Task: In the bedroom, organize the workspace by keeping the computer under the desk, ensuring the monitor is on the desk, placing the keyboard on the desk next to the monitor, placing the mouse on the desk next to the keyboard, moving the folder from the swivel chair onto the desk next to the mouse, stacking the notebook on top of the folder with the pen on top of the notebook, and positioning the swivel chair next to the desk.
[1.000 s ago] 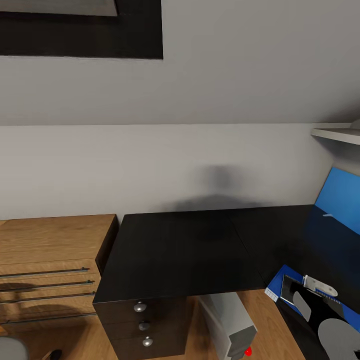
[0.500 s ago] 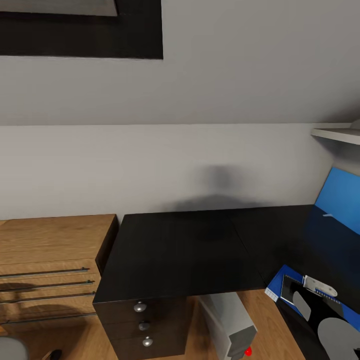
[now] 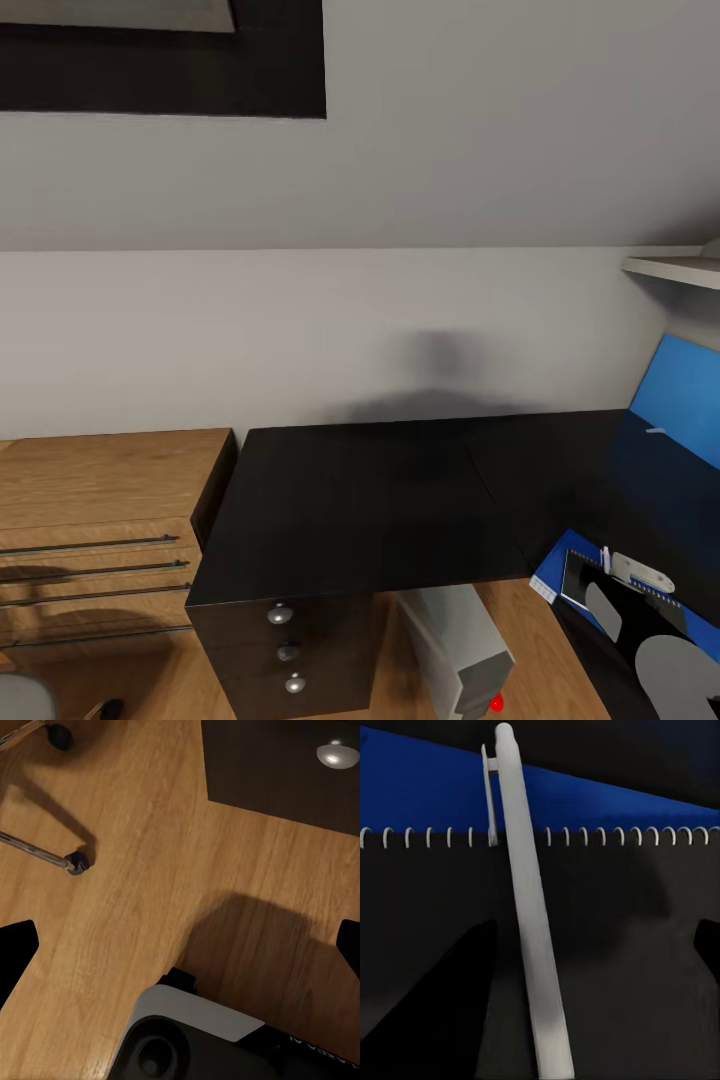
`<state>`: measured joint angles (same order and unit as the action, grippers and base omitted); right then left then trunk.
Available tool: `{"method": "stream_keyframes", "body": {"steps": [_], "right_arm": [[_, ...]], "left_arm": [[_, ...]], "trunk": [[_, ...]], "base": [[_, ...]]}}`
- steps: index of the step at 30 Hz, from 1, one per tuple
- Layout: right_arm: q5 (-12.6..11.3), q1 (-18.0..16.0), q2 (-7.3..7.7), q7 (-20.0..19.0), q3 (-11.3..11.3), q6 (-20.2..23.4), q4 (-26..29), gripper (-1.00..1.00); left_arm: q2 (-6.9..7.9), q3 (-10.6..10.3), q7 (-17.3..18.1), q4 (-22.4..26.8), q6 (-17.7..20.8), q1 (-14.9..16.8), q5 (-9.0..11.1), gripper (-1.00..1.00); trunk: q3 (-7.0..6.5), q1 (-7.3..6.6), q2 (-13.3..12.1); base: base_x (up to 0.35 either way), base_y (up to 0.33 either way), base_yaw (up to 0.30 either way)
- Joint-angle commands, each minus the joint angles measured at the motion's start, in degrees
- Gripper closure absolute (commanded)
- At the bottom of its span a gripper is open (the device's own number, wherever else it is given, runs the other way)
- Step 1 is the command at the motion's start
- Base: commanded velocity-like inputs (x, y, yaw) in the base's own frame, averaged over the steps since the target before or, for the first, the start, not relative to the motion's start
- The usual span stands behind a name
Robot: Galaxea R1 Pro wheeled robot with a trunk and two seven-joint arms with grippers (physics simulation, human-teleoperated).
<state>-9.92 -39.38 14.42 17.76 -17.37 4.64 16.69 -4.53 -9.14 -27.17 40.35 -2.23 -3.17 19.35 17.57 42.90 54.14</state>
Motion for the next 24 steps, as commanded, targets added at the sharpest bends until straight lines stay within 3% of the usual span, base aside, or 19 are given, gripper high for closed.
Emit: {"method": "stream_keyframes", "body": {"steps": [1,19,24], "right_arm": [[-0.6,0.0,0.0,0.2,0.1,0.3,0.1,-1.0],[-0.6,0.0,0.0,0.2,0.1,-0.3,0.2,-1.0],[-0.6,0.0,0.0,0.2,0.1,-0.4,0.3,-1.0]], "left_arm": [[0.04,-0.3,-0.3,0.1,-0.2,0.0,0.6,-1.0],[0.04,-0.3,-0.3,0.1,-0.2,0.0,0.6,-1.0],[0.04,-0.3,-0.3,0.1,-0.1,0.0,0.6,-1.0]], "trunk": [[0.06,0.01,0.0],[0.06,0.01,0.0],[-0.84,-1.09,-2.0]], "base": [[0.0,0.0,0.0],[0.0,0.0,0.0],[0.0,0.0,0.0]]}}
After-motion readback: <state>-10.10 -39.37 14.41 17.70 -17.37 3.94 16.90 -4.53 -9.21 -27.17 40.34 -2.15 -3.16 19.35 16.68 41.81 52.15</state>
